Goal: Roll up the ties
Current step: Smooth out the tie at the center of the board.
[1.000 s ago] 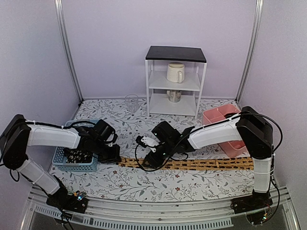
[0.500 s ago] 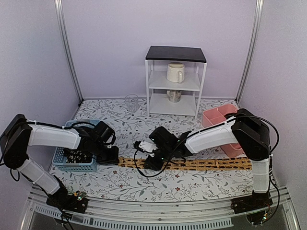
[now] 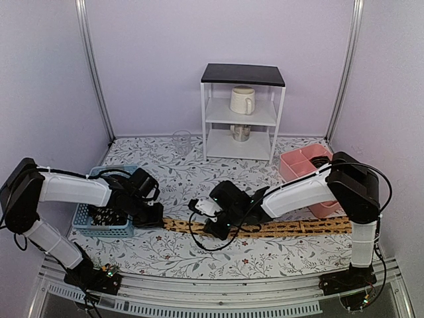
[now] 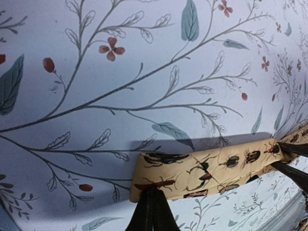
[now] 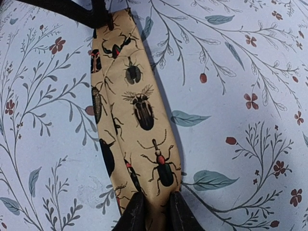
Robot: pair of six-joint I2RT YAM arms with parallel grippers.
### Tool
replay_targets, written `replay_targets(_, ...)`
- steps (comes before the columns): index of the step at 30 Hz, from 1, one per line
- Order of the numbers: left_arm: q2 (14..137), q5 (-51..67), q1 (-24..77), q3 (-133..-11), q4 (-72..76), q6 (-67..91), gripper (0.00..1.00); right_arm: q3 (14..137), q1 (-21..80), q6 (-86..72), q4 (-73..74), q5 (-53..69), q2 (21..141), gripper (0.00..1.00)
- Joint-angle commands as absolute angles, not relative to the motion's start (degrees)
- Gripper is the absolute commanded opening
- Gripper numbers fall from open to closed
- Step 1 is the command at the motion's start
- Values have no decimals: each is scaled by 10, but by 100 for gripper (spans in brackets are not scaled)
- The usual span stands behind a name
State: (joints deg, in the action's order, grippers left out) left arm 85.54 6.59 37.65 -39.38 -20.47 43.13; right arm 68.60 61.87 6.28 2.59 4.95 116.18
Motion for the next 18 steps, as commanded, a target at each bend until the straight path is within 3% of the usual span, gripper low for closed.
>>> replay_targets(1,859,56,368,-384,-214,430,0,678,621,55,79,54,1132,18)
replay_targets(4,860,58,369,-382,-212,430,0,693,621,51,94,48,1136,24)
replay_targets(10,860,58,368,-383,-212,430,0,710,621,43,103,49,1125,22)
replay_targets(13,860,58,369,-384,-213,428,0,710,622,31,111,39,1123,26)
replay_targets(18,860,57,369,-386,-214,427,0,733,622,18,121,44,1126,17)
